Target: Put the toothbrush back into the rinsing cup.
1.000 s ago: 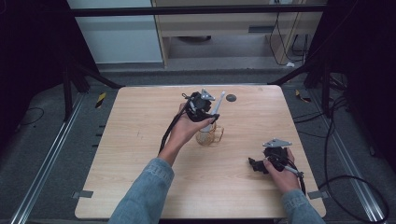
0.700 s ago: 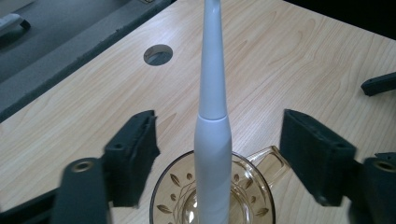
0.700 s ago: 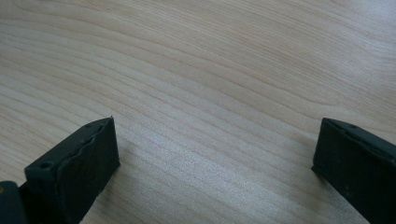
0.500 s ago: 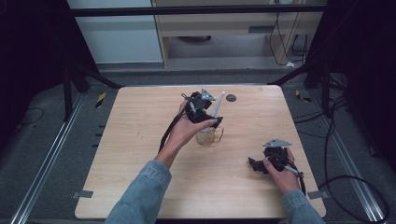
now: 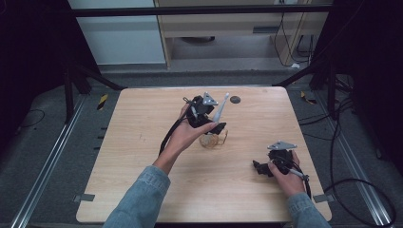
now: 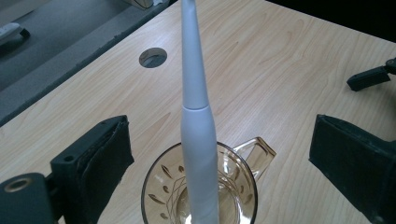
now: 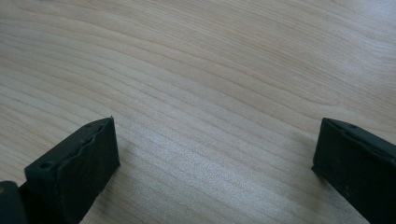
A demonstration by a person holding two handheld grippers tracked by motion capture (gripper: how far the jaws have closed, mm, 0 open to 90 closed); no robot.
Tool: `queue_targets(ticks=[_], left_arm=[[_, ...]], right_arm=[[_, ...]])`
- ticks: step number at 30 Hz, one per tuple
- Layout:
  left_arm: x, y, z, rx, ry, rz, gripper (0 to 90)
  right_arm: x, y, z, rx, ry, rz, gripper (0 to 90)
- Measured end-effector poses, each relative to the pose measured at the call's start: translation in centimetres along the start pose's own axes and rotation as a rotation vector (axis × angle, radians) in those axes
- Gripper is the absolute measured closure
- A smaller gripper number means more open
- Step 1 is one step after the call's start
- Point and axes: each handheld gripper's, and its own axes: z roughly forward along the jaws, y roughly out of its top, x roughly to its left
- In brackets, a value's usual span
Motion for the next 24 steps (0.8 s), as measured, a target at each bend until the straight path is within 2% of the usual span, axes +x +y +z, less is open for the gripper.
queue_targets(ticks=[5,14,19,24], left_arm=[[-0.1,-0.3,-0.5,-0.004,0.002,0.015,4.4],[0.0,-1.0,-1.1,-0.027,0.007,0.012,4.1],[0.3,-1.5,-2.0,-0.045,0.019,0.009,4.3],[0.4,-2.3,-2.9,-0.046,0.03,0.027,4.3]], right_arm=[[0.0,0.0,0.0,0.0,0.0,0.0,0.4],[0.0,0.0,0.0,0.0,0.0,0.0,0.4],[0.0,0.0,0.0,0.0,0.0,0.0,0.4],[0.0,0.0,0.0,0.0,0.0,0.0,0.3]])
